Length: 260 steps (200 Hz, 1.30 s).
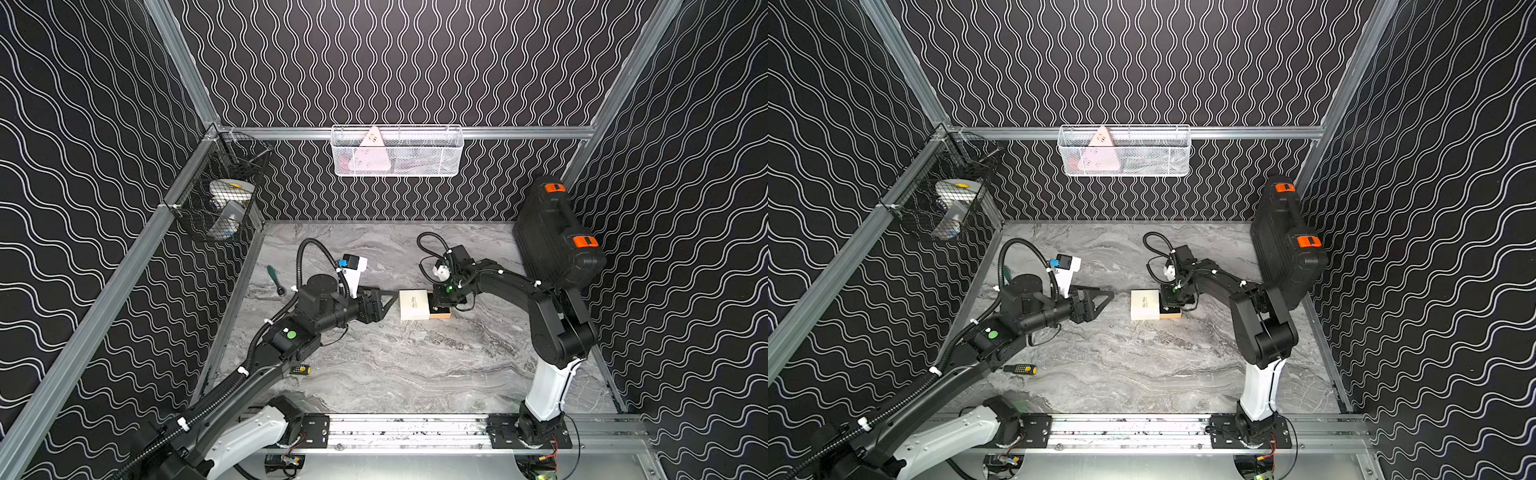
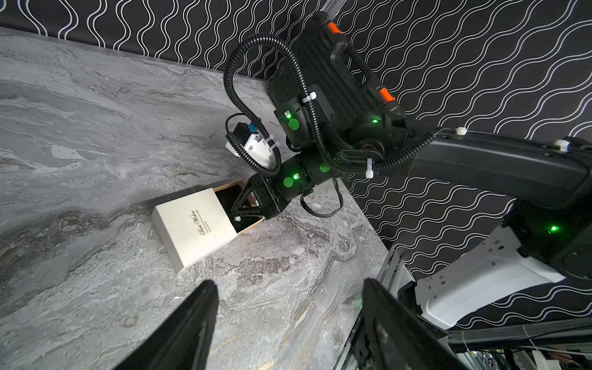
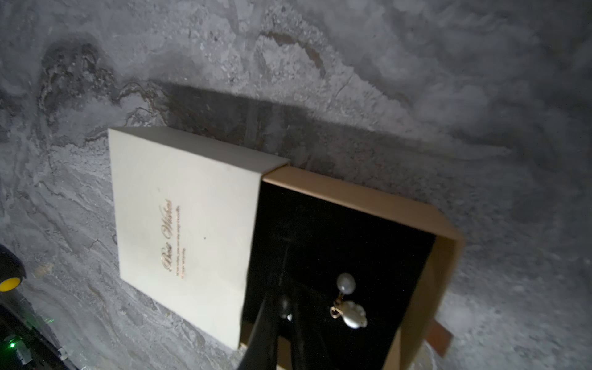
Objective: Place the earrings into the drawer-style jewelry box
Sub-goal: Insert the earring into the inner lining.
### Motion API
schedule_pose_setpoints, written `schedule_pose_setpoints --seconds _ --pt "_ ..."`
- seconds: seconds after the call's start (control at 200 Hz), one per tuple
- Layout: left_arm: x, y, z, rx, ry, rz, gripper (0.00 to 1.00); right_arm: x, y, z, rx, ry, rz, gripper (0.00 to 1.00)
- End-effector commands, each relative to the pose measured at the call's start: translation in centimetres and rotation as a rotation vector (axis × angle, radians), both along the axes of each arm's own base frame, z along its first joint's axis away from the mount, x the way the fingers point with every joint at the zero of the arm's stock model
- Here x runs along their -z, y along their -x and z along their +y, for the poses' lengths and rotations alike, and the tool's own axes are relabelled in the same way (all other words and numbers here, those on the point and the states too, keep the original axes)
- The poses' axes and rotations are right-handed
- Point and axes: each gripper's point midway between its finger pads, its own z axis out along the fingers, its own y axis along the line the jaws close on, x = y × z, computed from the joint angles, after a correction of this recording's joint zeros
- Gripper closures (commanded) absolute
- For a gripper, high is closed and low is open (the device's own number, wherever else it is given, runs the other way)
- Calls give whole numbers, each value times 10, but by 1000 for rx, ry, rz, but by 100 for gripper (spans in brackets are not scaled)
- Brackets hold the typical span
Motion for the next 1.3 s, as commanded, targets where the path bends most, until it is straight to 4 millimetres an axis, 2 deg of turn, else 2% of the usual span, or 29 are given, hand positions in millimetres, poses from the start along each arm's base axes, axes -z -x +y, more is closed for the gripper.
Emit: schedule_pose_setpoints --seconds 0.0,1.046,1.296 --pt "-4 -2 0 1 -3 -27 24 -1 2 2 -10 -6 11 91" --pt "-1 -1 -1 3 3 -21 23 7 -1 1 -28 66 30 91" --pt "0 -1 -1 5 5 -17 23 6 -2 4 -29 79 31 88"
